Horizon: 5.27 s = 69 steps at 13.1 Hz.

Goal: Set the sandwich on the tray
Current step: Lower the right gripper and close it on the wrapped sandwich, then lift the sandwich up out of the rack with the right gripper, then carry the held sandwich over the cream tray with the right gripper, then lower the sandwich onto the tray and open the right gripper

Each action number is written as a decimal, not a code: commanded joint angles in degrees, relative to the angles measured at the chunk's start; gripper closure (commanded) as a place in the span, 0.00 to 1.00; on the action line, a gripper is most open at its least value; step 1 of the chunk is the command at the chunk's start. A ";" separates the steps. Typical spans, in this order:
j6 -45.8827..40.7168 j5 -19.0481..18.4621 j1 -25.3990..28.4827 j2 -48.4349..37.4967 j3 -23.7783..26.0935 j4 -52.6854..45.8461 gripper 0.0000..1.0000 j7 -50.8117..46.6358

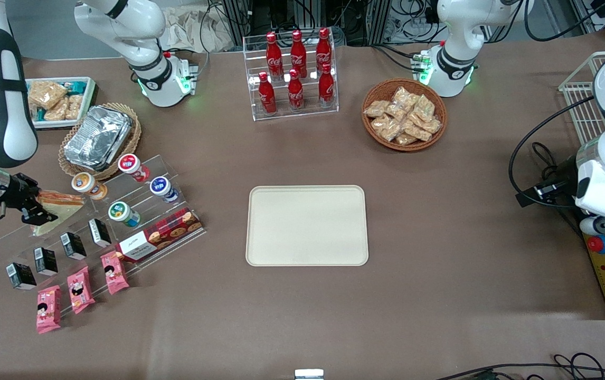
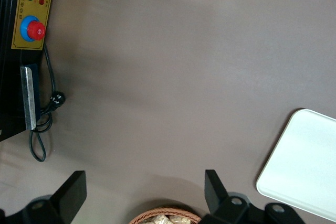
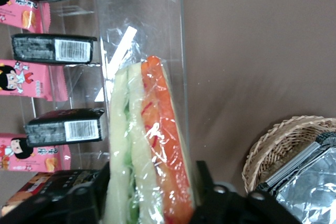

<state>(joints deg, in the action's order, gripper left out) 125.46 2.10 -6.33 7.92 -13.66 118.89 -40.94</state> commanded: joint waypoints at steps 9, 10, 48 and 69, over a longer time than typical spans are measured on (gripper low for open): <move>-9.68 -1.55 -0.43 -5.02 0.30 -11.80 0.77 14.90; -12.06 -3.31 0.00 -5.02 0.48 -15.15 0.76 18.05; 20.17 -12.91 53.09 36.19 7.51 -33.99 0.74 71.43; 21.06 -12.12 51.25 35.86 7.60 -34.43 0.00 73.81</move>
<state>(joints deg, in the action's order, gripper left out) 149.17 -9.97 45.58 45.97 -6.75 84.09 32.61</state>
